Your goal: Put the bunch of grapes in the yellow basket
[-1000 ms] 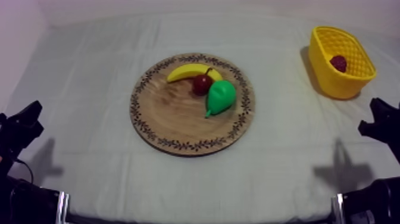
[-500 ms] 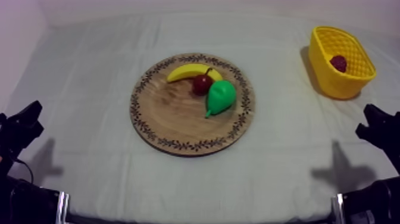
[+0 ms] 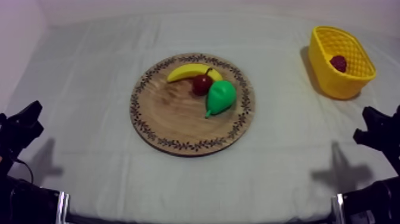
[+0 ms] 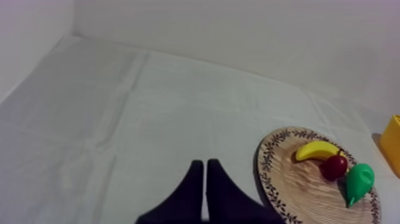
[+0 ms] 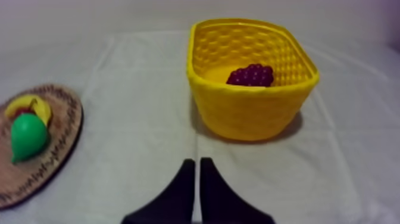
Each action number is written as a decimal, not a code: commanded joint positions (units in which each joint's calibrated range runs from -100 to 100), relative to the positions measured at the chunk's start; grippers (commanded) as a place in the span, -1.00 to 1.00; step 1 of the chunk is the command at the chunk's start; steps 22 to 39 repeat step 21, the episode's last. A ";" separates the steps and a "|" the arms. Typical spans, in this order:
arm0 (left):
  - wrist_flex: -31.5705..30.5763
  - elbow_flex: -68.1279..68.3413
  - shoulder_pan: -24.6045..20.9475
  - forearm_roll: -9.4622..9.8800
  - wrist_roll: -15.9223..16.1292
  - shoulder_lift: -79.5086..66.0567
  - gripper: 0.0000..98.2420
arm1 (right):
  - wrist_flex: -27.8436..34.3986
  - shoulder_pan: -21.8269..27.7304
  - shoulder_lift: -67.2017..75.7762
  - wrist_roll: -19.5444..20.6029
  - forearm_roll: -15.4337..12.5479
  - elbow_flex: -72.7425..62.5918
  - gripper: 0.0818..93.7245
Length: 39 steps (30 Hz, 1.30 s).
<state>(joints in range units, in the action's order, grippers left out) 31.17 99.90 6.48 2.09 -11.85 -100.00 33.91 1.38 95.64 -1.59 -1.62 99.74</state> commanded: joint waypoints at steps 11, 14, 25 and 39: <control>-0.05 -0.02 0.00 0.04 0.01 0.00 -1.00 | 0.12 0.00 0.03 -9.52 0.08 0.04 -0.99; -0.05 -0.02 0.00 0.04 0.01 0.00 -1.00 | 0.12 -0.01 0.03 -9.39 0.08 0.04 -0.99; -0.05 -0.02 0.00 0.04 0.01 0.00 -1.00 | 0.12 -0.01 0.03 -9.33 0.08 0.04 -0.99; -0.05 -0.02 0.00 0.04 0.01 0.00 -1.00 | 0.12 -0.01 0.03 -9.33 0.08 0.04 -0.99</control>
